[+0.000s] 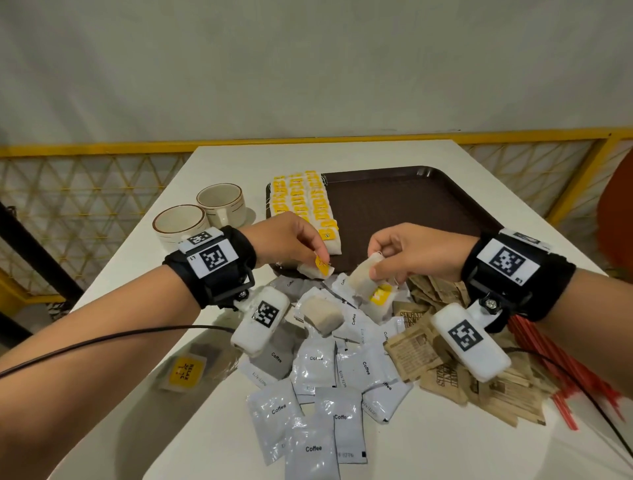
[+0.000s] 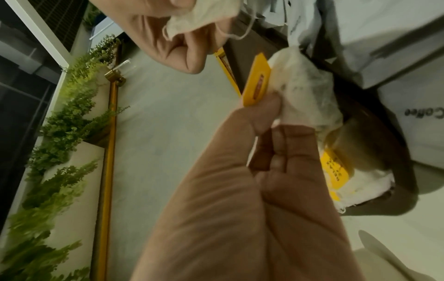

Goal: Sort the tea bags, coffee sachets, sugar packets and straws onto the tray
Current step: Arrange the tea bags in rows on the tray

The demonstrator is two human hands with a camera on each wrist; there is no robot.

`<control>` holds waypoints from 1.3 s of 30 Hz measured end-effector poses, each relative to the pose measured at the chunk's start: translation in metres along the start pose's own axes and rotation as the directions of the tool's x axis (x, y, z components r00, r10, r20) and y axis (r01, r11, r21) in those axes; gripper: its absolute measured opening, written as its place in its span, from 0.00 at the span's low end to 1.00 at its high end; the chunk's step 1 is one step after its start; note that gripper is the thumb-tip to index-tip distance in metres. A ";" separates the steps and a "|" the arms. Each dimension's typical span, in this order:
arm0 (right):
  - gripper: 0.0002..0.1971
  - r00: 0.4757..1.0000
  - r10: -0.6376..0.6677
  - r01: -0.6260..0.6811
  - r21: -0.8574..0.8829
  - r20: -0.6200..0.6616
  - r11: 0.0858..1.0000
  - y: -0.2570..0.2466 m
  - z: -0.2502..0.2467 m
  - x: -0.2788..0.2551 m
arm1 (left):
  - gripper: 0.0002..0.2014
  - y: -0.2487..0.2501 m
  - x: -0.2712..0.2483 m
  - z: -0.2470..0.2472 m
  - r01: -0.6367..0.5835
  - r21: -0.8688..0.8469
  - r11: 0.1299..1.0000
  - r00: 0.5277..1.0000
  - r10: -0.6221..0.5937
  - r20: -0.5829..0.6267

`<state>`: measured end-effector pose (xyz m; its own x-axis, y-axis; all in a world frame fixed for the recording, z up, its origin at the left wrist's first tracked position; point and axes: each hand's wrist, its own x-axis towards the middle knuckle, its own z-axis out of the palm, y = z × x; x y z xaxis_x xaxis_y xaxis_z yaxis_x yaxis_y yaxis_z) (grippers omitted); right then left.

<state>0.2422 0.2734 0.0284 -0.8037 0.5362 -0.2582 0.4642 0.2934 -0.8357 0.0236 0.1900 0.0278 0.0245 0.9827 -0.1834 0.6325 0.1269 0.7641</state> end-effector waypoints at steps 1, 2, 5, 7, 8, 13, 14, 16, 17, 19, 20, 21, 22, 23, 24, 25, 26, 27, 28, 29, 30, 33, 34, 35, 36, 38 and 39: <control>0.06 1.000 -0.002 0.002 -0.018 0.013 1.000 0.000 0.000 0.000 | 0.03 0.001 0.001 0.000 0.006 0.010 1.000 1.000 -0.006 0.005; 0.07 1.000 -0.007 0.007 -0.016 0.019 1.000 0.000 0.001 -0.001 | 0.04 0.004 0.001 0.000 0.013 0.020 1.000 1.000 -0.013 0.000; 0.08 1.000 -0.027 0.026 0.048 0.012 0.998 -0.001 0.000 -0.001 | 0.08 0.008 0.002 -0.003 0.005 0.006 1.000 1.000 -0.004 -0.023; 0.09 0.999 -0.049 0.049 0.129 -0.003 0.990 -0.002 -0.002 -0.001 | 0.09 0.010 0.002 -0.005 -0.020 -0.032 0.999 0.999 0.019 -0.027; 0.09 0.998 -0.060 0.060 0.161 -0.003 0.985 -0.002 -0.003 -0.001 | 0.08 0.011 0.002 -0.006 -0.027 -0.046 0.999 0.999 0.026 -0.021; 0.12 0.996 -0.088 0.090 0.105 -0.032 0.990 -0.011 -0.003 -0.006 | 0.10 0.011 0.006 -0.004 -0.056 0.216 0.975 0.997 0.044 0.062; 0.14 0.996 -0.085 0.089 0.106 -0.042 0.990 -0.012 -0.003 -0.006 | 0.11 0.011 0.008 -0.004 -0.065 0.290 0.955 0.996 0.043 0.081; 0.16 0.995 -0.094 0.098 0.108 -0.046 0.989 -0.012 -0.003 -0.006 | 0.12 0.012 0.009 -0.003 -0.074 0.360 0.930 0.991 0.028 0.130; 0.18 0.995 -0.093 0.098 0.106 -0.047 0.990 -0.012 -0.003 -0.006 | 0.12 0.012 0.009 -0.003 -0.070 0.367 0.927 0.989 0.018 0.145; 0.16 0.995 -0.087 0.090 0.107 -0.040 0.990 -0.010 -0.004 -0.006 | 0.09 0.013 0.008 -0.002 -0.045 0.349 0.936 0.990 -0.004 0.139; 0.12 0.996 -0.089 0.092 0.112 -0.028 0.989 -0.007 -0.004 -0.005 | 0.07 0.014 0.007 -0.003 -0.034 0.333 0.942 0.992 -0.009 0.128; 0.11 0.995 -0.096 0.096 0.119 -0.007 0.988 -0.005 -0.005 -0.006 | 0.05 0.014 0.007 -0.004 -0.030 0.320 0.947 0.993 -0.008 0.117; 0.12 0.994 -0.105 0.101 0.129 0.022 0.987 -0.003 -0.008 -0.006 | 0.04 0.014 0.006 -0.006 -0.034 0.306 0.951 0.994 0.000 0.111; 0.12 0.991 -0.114 0.105 0.135 0.064 0.985 0.000 -0.010 -0.007 | 0.03 0.015 0.006 -0.008 -0.044 0.287 0.957 0.995 0.015 0.103; 0.14 0.987 -0.116 0.099 0.154 0.107 0.983 0.002 -0.013 -0.008 | 0.02 0.016 0.006 -0.011 -0.060 0.254 0.965 0.995 0.039 0.086; 0.17 0.983 -0.112 0.087 0.169 0.144 0.982 0.003 -0.016 -0.009 | 0.03 0.018 0.007 -0.015 -0.079 0.207 0.975 0.996 0.068 0.062; 0.19 0.981 -0.107 0.080 0.165 0.163 0.983 0.003 -0.017 -0.011 | 0.05 0.020 0.008 -0.018 -0.095 0.144 0.985 0.995 0.091 0.032; 0.18 0.981 -0.113 0.091 0.138 0.161 0.986 0.003 -0.019 -0.013 | 0.07 0.022 0.011 -0.020 -0.101 0.075 0.992 0.995 0.102 0.001; 0.14 0.983 -0.125 0.111 0.101 0.138 0.989 0.002 -0.019 -0.015 | 0.08 0.023 0.014 -0.021 -0.102 0.023 0.994 0.995 0.103 -0.020; 0.10 0.984 -0.139 0.133 0.058 0.109 0.989 0.000 -0.019 -0.017 | 0.09 0.025 0.018 -0.020 -0.094 0.005 0.996 0.995 0.094 -0.028; 0.08 0.984 -0.155 0.155 0.012 0.084 0.988 -0.002 -0.019 -0.019 | 0.09 0.026 0.022 -0.019 -0.085 0.017 0.996 0.996 0.085 -0.027; 0.07 0.971 -0.239 0.238 -0.140 0.009 0.961 -0.009 -0.020 -0.025 | 0.05 0.026 0.037 -0.010 -0.074 0.150 0.986 0.997 0.076 -0.004; 0.07 0.964 -0.264 0.259 -0.155 -0.017 0.953 -0.012 -0.021 -0.027 | 0.04 0.025 0.042 -0.008 -0.068 0.190 0.979 0.998 0.069 0.005; 0.08 0.961 -0.275 0.267 -0.147 -0.038 0.953 -0.014 -0.022 -0.027 | 0.04 0.023 0.046 -0.006 -0.058 0.217 0.974 0.998 0.056 0.015; 0.09 0.960 -0.277 0.269 -0.117 -0.050 0.956 -0.016 -0.023 -0.028 | 0.04 0.021 0.050 -0.005 -0.047 0.237 0.970 0.999 0.042 0.025; 0.09 0.962 -0.267 0.264 -0.042 -0.066 0.964 -0.019 -0.024 -0.025 | 0.05 0.019 0.056 -0.004 -0.032 0.265 0.964 0.999 0.024 0.035; 0.07 0.965 -0.250 0.250 -0.008 -0.078 0.968 -0.020 -0.025 -0.021 | 0.05 0.018 0.058 -0.004 -0.029 0.281 0.959 0.999 0.019 0.036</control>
<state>0.2593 0.2762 0.0622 -0.8627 0.5057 -0.0025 0.2513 0.4244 -0.8699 0.0333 0.2500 0.0339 0.0646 0.9795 -0.1907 0.8236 0.0556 0.5645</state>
